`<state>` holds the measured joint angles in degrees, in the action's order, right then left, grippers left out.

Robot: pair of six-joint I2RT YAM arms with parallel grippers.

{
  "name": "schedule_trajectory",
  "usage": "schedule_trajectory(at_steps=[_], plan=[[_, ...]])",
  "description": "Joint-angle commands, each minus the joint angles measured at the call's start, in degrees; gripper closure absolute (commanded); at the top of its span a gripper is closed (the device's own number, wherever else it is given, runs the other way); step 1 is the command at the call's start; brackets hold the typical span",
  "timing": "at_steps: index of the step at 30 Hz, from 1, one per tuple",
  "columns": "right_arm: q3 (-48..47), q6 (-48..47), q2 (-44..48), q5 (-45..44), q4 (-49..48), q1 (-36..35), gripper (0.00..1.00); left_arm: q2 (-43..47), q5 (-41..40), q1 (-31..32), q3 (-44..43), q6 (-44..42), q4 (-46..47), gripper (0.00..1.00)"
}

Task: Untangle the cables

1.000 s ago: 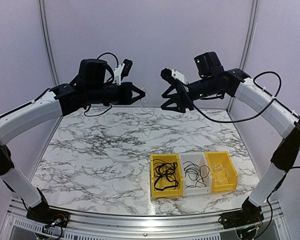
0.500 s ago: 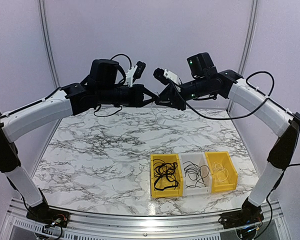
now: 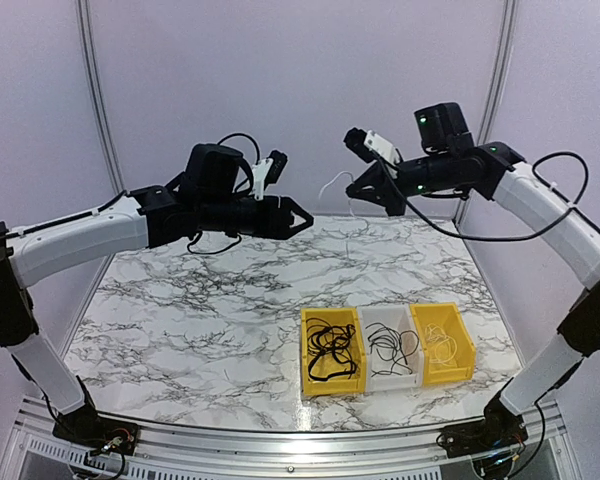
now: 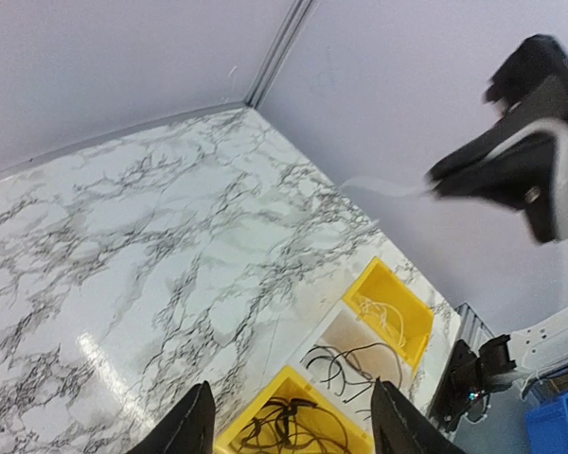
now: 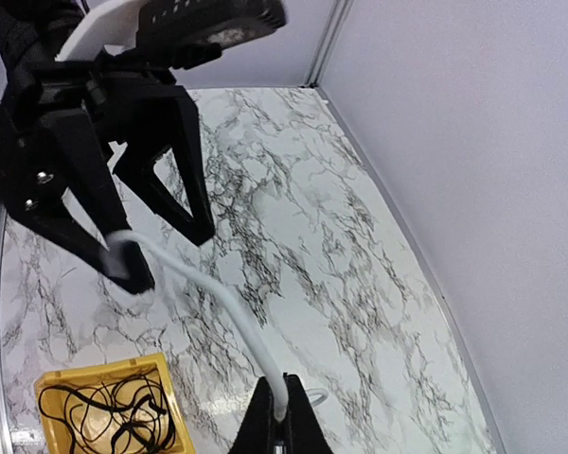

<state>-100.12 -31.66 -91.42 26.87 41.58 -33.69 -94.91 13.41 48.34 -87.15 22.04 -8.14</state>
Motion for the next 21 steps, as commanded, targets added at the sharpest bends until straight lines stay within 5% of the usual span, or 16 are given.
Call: schedule_trajectory(at_steps=[1, 10, 21], plan=[[3.9, -0.9, 8.1, 0.5, 2.5, 6.2, 1.0, 3.0, -6.3, -0.2, 5.2, -0.8, 0.3, 0.41], [13.0, -10.9, 19.5, -0.2, 12.8, 17.6, 1.0, 3.2, -21.6, -0.2, 5.4, -3.3, 0.6, 0.39], [23.5, -17.5, 27.1, 0.8, 25.0, 25.8, 1.0, 1.4, -22.5, -0.1, 5.9, -4.2, 0.6, 0.39]])
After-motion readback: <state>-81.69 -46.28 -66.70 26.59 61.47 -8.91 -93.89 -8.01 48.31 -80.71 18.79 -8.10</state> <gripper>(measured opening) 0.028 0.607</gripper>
